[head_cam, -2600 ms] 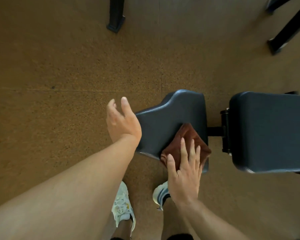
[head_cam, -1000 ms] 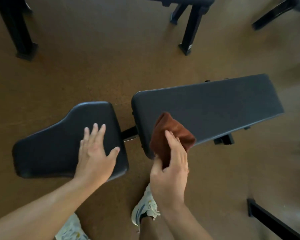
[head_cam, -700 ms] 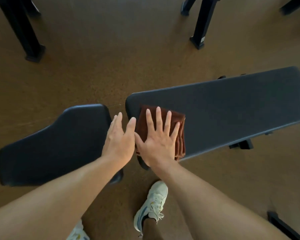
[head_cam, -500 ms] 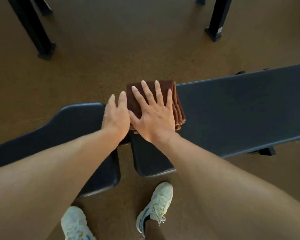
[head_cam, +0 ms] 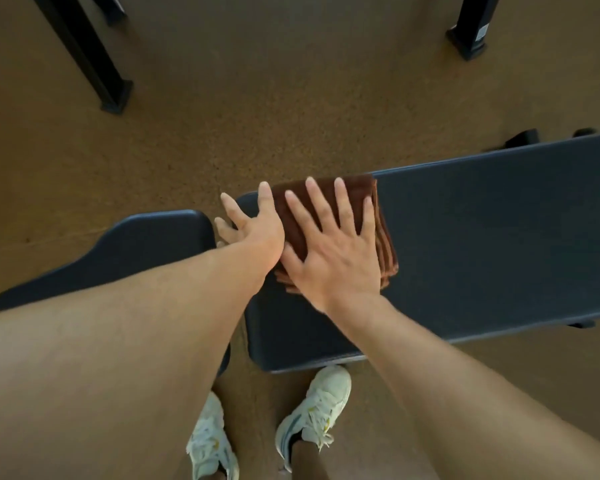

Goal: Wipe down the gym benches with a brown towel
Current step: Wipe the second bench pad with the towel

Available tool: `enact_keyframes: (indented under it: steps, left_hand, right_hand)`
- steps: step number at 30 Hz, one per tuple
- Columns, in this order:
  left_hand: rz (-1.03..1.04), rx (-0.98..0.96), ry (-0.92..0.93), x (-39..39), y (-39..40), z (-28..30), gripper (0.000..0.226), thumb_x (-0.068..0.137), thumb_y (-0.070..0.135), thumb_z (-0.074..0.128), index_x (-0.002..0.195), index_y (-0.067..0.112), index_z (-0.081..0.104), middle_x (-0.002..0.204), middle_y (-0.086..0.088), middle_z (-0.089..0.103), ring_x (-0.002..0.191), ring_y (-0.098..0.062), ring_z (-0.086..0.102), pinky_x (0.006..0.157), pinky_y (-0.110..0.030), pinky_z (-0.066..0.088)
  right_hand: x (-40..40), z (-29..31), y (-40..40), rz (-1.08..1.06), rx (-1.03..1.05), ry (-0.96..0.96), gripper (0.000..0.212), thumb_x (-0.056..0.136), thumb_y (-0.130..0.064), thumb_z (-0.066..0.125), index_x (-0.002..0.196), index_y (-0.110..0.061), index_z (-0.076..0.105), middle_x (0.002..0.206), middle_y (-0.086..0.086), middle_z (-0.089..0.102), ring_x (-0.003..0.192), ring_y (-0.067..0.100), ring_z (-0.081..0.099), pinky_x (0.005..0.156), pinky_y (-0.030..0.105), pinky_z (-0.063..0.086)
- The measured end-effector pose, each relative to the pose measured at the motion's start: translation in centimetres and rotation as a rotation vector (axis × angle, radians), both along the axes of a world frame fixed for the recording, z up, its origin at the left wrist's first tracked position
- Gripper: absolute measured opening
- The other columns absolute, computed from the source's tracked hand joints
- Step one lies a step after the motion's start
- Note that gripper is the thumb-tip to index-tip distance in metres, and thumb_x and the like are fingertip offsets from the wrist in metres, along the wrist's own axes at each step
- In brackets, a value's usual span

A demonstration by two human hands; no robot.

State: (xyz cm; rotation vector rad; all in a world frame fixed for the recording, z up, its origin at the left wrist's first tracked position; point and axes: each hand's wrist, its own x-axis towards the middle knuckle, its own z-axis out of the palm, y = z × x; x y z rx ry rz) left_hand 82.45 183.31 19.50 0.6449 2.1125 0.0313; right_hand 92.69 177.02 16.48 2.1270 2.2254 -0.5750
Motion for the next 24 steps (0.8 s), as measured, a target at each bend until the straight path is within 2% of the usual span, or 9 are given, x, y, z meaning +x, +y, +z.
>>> enact_keyframes:
  steps: [3, 6, 10, 13, 16, 19, 22, 23, 24]
  left_hand:
    - [-0.004, 0.011, -0.029, -0.3, 0.0, 0.0, 0.082, 0.095, 0.08, 0.022, 0.159, 0.044, -0.017, 0.173, 0.002, -0.006, 0.158, -0.034, 0.004, 0.124, -0.064, 0.006]
    - [-0.03, -0.012, -0.081, -0.8, 0.1, 0.1, 0.085, 0.095, 0.08, 0.024, 0.157, 0.044, -0.021, 0.173, 0.003, -0.01, 0.159, -0.033, 0.001, 0.124, -0.064, 0.005]
    - [-0.024, -0.009, -0.155, -1.4, 0.0, -0.2, 0.094, 0.085, 0.09, 0.024, 0.155, 0.048, -0.024, 0.172, 0.006, -0.015, 0.159, -0.03, 0.0, 0.124, -0.066, 0.009]
    - [-0.022, 0.02, -0.173, -1.5, -0.2, -0.5, 0.098, 0.08, 0.094, 0.021, 0.155, 0.048, -0.023, 0.172, 0.007, -0.015, 0.159, -0.03, 0.0, 0.123, -0.067, 0.01]
    - [0.01, 0.069, -0.228, -2.2, -0.3, -0.6, 0.096, 0.081, 0.094, 0.02, 0.157, 0.049, -0.017, 0.173, 0.008, -0.01, 0.159, -0.029, 0.001, 0.123, -0.066, 0.009]
    - [0.12, 0.099, -0.442, -3.4, -0.3, -0.8, 0.108, 0.063, 0.106, 0.024, 0.157, 0.057, 0.003, 0.173, 0.005, 0.012, 0.156, -0.029, 0.02, 0.121, -0.059, 0.022]
    - [0.326, 0.12, -0.703, -6.0, -1.1, 0.1, 0.096, 0.079, 0.097, 0.023, 0.158, 0.042, 0.028, 0.154, 0.004, 0.047, 0.136, -0.025, 0.05, 0.093, -0.041, 0.05]
    - [0.373, 0.092, -0.764, -7.1, -1.6, 0.2, 0.097, 0.082, 0.094, 0.023, 0.159, 0.036, 0.028, 0.154, -0.001, 0.048, 0.136, -0.029, 0.05, 0.09, -0.045, 0.051]
    - [0.424, 0.062, -0.807, -8.2, -2.1, 0.0, 0.101, 0.08, 0.095, 0.025, 0.16, 0.033, 0.027, 0.157, -0.008, 0.046, 0.14, -0.033, 0.047, 0.096, -0.052, 0.049]
  right_hand:
    - [0.6, 0.4, 0.1, -0.008, -0.011, -0.01, 0.069, 0.104, -0.062, 0.027, 0.167, -0.04, 0.007, 0.177, -0.005, 0.0, 0.162, 0.025, -0.013, 0.129, 0.057, -0.007]
    - [1.4, 1.2, -7.2, -0.027, -0.029, -0.01, 0.073, 0.102, -0.058, 0.037, 0.167, -0.036, 0.012, 0.177, -0.003, 0.003, 0.163, 0.026, -0.008, 0.13, 0.058, 0.0]
    - [3.1, 1.4, -14.1, 0.119, -0.064, -0.056, 0.077, 0.096, -0.06, 0.05, 0.164, -0.037, 0.023, 0.174, -0.003, 0.018, 0.163, 0.027, 0.003, 0.129, 0.058, 0.006]
    - [3.1, 0.9, -9.8, 0.136, -0.042, -0.044, 0.075, 0.099, -0.062, 0.043, 0.166, -0.04, 0.017, 0.175, -0.004, 0.014, 0.163, 0.027, 0.0, 0.129, 0.06, 0.006]
    - [1.5, 0.5, -2.6, 0.019, -0.012, -0.026, 0.073, 0.1, -0.062, 0.031, 0.166, -0.04, 0.009, 0.177, -0.005, 0.003, 0.162, 0.026, -0.01, 0.129, 0.059, -0.004]
    - [-1.4, 0.3, 3.8, -0.074, -0.011, -0.045, 0.071, 0.101, -0.059, 0.026, 0.166, -0.037, 0.011, 0.177, -0.003, 0.005, 0.162, 0.027, -0.011, 0.127, 0.06, -0.009]
    - [-4.8, 0.5, 4.4, -0.062, 0.014, -0.014, 0.07, 0.101, -0.055, 0.028, 0.166, -0.033, 0.018, 0.176, -0.003, 0.013, 0.163, 0.028, -0.005, 0.127, 0.061, -0.008]
    - [-5.6, 0.7, 2.8, -0.028, 0.029, 0.002, 0.07, 0.101, -0.053, 0.029, 0.167, -0.032, 0.018, 0.176, -0.003, 0.012, 0.163, 0.027, -0.005, 0.127, 0.061, -0.006]
    - [-6.1, 1.0, 0.4, 0.031, 0.048, 0.016, 0.07, 0.101, -0.053, 0.031, 0.167, -0.032, 0.02, 0.176, -0.004, 0.011, 0.163, 0.026, -0.004, 0.128, 0.061, -0.002]
